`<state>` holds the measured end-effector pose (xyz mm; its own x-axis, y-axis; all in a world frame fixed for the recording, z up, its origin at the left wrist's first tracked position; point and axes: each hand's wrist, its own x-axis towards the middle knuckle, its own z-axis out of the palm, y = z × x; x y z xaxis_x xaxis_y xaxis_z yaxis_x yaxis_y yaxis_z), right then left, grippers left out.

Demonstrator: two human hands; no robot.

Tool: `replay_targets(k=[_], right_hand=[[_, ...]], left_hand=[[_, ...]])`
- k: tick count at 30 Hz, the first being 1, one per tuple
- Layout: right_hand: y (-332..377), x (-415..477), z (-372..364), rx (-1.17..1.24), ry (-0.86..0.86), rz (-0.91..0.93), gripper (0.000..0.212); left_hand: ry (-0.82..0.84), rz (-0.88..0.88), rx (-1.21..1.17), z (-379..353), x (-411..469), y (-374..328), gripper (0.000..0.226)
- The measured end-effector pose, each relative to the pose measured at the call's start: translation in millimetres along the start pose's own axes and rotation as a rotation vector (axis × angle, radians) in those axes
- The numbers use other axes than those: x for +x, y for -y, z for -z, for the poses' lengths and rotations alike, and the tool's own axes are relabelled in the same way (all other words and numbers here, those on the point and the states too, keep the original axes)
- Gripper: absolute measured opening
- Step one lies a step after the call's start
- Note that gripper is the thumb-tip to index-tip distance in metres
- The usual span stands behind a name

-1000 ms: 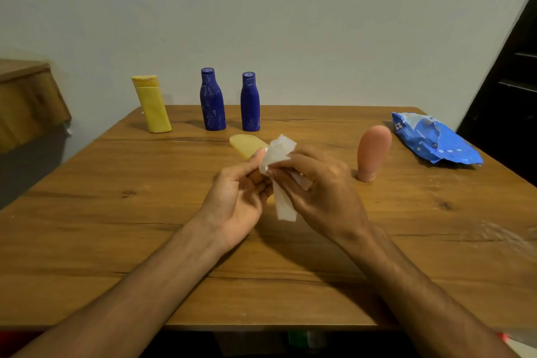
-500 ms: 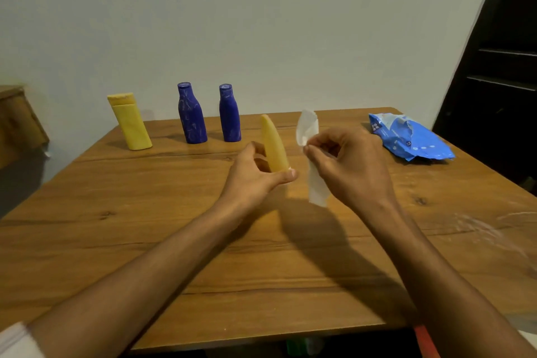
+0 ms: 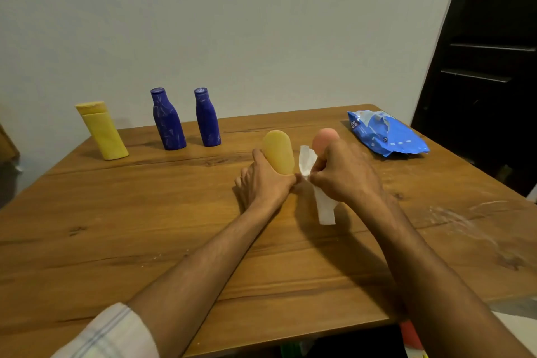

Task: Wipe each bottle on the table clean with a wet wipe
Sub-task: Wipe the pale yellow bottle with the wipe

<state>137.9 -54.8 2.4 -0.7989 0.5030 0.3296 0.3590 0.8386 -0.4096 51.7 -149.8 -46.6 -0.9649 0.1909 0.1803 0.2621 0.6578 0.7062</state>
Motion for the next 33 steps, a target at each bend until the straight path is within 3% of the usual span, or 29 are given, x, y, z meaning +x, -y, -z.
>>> replay_targets(k=[33], right_hand=[[7.6,-5.2,7.0,0.022,0.212,0.024,0.020]], left_hand=[[0.011,-0.012,0.100,-6.0,13.0,6.6,0.083]])
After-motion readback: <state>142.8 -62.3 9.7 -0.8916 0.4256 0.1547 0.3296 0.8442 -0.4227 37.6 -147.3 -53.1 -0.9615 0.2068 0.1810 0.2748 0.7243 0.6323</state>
